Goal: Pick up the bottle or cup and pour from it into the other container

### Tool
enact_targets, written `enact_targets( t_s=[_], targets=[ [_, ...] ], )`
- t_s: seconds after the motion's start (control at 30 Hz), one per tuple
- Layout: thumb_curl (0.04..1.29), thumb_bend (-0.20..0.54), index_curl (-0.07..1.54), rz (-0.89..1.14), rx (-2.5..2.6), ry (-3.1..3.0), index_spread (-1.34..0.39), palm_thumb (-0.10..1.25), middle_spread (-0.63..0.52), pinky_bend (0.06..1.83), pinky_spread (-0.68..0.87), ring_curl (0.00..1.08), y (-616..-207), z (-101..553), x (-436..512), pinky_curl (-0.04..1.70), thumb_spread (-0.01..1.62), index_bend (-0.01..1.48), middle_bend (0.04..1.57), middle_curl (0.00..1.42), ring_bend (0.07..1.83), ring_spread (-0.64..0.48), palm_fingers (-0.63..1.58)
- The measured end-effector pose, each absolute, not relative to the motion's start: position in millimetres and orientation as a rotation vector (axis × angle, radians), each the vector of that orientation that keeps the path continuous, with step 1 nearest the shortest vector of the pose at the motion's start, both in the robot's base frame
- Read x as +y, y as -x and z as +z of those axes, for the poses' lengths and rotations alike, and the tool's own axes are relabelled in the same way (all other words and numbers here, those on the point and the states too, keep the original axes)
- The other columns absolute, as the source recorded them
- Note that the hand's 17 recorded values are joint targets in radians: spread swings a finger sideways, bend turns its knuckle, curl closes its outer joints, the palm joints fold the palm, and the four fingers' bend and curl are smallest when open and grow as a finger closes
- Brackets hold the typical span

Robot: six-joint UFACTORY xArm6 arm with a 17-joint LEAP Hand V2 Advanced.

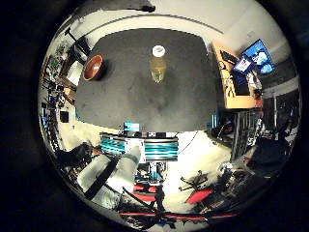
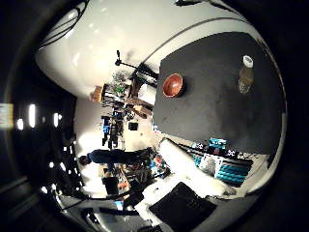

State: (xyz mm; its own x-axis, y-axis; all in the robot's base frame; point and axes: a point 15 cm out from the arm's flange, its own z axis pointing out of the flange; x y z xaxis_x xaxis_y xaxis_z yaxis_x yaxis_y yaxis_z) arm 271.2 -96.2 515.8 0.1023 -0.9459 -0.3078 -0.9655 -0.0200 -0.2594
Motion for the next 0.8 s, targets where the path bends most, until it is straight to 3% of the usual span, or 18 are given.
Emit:
enact_targets(
  t_s=[0.8],
  targets=[
    [0.32, -0.028, 0.29, -0.007, 2.0, 1.914, -0.31, 0.58, 0.06, 0.7, 0.47, 0.25, -292.0, 486.9, -188.1, 0.02, 1.01, 0.17, 0.21, 0.34, 0.27, 0.2, 0.16]
  ],
)
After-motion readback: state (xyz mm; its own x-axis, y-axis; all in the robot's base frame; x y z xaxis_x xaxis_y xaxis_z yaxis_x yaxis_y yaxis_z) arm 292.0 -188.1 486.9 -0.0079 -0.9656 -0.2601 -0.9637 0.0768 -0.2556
